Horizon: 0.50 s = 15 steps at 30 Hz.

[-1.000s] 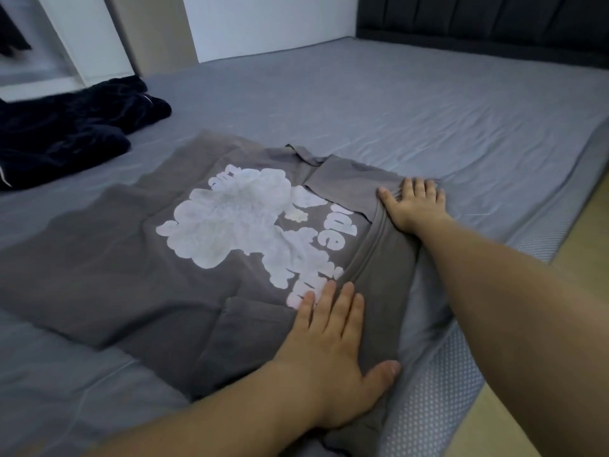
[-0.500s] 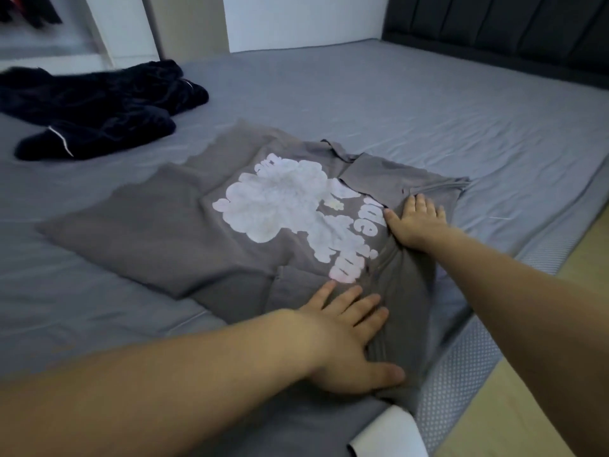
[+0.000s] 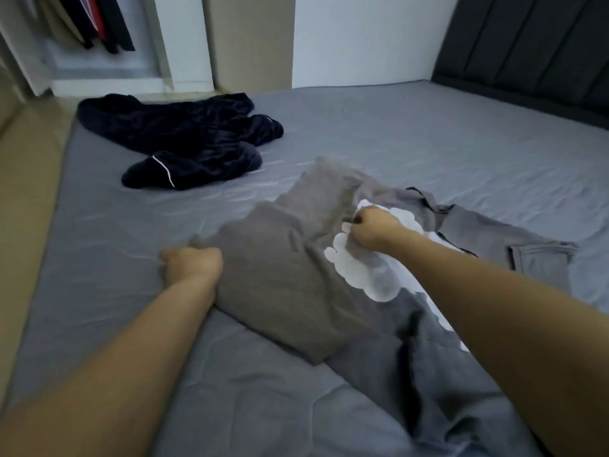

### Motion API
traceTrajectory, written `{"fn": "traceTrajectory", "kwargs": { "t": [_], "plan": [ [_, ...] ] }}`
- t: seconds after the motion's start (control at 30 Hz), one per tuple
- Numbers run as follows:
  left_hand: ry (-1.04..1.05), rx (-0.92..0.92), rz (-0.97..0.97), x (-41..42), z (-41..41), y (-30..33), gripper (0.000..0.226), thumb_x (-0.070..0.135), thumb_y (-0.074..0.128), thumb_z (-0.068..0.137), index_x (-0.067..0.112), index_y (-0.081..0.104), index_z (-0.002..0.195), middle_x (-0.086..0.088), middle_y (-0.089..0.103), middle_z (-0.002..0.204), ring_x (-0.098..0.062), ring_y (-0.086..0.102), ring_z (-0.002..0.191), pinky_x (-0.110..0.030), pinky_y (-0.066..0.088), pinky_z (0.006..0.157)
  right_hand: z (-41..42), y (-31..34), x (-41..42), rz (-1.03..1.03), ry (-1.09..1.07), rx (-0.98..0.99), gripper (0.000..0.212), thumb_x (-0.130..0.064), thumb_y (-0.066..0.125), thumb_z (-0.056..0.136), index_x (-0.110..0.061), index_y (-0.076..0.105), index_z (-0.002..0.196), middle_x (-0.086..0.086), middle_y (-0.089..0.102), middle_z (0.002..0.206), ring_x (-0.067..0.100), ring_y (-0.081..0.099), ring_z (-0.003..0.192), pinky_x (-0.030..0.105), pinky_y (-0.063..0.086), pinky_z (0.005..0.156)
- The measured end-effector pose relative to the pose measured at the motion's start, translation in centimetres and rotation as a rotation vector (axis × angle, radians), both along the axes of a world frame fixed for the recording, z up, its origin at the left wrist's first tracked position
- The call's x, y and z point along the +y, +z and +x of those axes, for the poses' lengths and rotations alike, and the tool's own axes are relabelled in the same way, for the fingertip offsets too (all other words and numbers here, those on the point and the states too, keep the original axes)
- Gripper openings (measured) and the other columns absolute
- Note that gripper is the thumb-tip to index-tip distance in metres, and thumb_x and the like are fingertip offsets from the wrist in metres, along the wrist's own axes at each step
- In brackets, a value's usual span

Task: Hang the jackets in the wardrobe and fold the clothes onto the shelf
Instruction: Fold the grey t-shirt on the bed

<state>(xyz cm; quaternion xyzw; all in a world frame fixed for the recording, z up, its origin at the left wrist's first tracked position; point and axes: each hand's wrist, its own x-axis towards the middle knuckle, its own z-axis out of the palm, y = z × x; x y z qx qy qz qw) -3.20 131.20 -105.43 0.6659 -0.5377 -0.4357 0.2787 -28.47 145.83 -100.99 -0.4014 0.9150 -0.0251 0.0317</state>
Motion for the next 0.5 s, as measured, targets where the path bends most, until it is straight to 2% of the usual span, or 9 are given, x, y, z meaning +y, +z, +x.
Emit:
{"fn": "traceTrajectory", "kwargs": {
  "t": [0.1,0.17,0.23,0.43,0.5],
  "plan": [
    [0.063,-0.115,-0.151,0.0,-1.4,-0.6,0.057,0.010,0.053,0.086,0.002,0.025,0.135,-0.026,0.055,0.128,-0.045,0.058,0.111,-0.046,0.046,0.090,-1.5,0.0,-5.1,-0.006,0.000,-0.038,0.038,-0.029,0.045,0.094,-0.005,0.062,0.118,0.019,0.062,0.120,0.036,0.057,0.107,0.040,0.047,0.091],
    [-0.016,-0.283,-0.319,1.1,-1.2,-2.3,0.046,0.011,0.047,0.090,0.008,0.028,0.132,-0.024,0.059,0.120,-0.046,0.063,0.097,-0.046,0.045,0.072,-2.9,0.0,-8.6,-0.056,-0.022,0.042,0.037,-0.029,0.043,0.094,-0.006,0.064,0.114,0.019,0.062,0.119,0.035,0.057,0.107,0.039,0.046,0.092],
    [-0.083,-0.417,-0.469,1.8,-1.4,-3.8,0.038,0.012,0.040,0.094,0.009,0.037,0.132,-0.022,0.062,0.114,-0.044,0.066,0.080,-0.039,0.036,0.056,-4.5,-0.4,-12.0,-0.023,0.001,0.108,0.039,-0.030,0.040,0.095,-0.010,0.060,0.122,0.019,0.055,0.130,0.037,0.052,0.119,0.042,0.040,0.101],
    [-0.172,-0.579,-0.451,0.6,-3.2,-3.9,0.031,0.017,0.045,0.092,0.014,0.048,0.123,-0.011,0.066,0.099,-0.032,0.065,0.061,-0.027,0.012,0.042,-9.6,-3.7,-19.6,-0.003,-0.049,0.056,0.053,-0.036,0.035,0.098,-0.009,0.035,0.143,0.022,0.036,0.148,0.040,0.038,0.133,0.047,0.030,0.109],
    [-0.187,-0.602,-0.456,0.4,-3.2,-4.2,0.034,0.019,0.042,0.091,0.015,0.047,0.124,-0.009,0.066,0.098,-0.028,0.065,0.060,-0.027,0.009,0.042,-11.1,-4.3,-21.7,-0.038,-0.111,-0.054,0.063,-0.039,0.034,0.097,-0.009,0.022,0.150,0.021,0.023,0.155,0.040,0.028,0.139,0.049,0.025,0.114]
  ]
}}
